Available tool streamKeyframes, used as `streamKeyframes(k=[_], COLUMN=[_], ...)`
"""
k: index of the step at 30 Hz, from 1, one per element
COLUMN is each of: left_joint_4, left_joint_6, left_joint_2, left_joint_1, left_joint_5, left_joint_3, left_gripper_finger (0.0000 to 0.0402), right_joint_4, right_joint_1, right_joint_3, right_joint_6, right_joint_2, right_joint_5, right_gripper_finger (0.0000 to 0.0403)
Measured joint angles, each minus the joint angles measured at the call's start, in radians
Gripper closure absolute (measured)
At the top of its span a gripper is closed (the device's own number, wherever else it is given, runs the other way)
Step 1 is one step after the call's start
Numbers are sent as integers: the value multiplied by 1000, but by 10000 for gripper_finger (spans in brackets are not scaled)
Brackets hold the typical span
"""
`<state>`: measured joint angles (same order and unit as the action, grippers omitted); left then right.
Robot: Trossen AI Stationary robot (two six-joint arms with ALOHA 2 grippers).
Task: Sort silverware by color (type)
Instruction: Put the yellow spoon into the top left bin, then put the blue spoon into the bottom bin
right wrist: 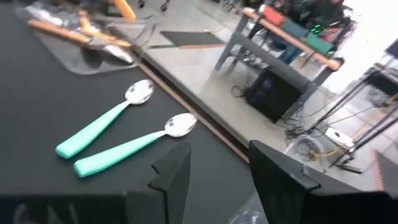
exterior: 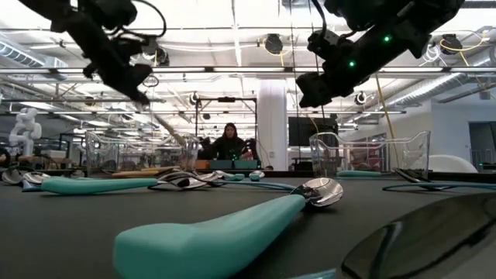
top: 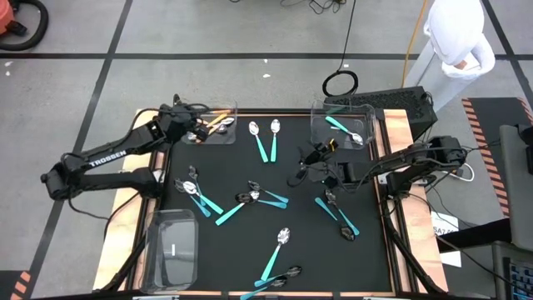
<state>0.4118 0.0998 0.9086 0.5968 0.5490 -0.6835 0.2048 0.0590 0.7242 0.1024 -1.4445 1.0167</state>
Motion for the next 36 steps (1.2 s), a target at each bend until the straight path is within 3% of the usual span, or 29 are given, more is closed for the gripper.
streamKeyframes(k=[6,13,15,17,21,25,30,36], left_joint_4=[-18,-23,-35,-50,-174,-400,-718,-888], left_joint_6=[80,98,99,98,83,23,-25,-27], left_joint_2=[15,20,20,14,11,34,102,244], left_joint_1=[89,139,140,125,22,-165,-344,-454], left_joint_5=[-113,-124,-127,-196,-451,-501,-494,-448], left_joint_3=[39,40,40,40,40,61,130,166], left_gripper_finger=[373,266,237,213,192,194,199,199], right_joint_4=[-33,-39,-54,-63,-60,-75,-165,-262], right_joint_1=[-3,-5,-5,-5,-5,10,87,204], right_joint_3=[0,0,0,0,0,0,0,-2], right_joint_6=[79,227,277,319,409,519,639,785], right_joint_2=[0,0,0,0,0,0,4,23], right_joint_5=[-105,-234,-310,-415,-660,-798,-812,-762], right_gripper_finger=[243,243,243,243,243,243,243,243])
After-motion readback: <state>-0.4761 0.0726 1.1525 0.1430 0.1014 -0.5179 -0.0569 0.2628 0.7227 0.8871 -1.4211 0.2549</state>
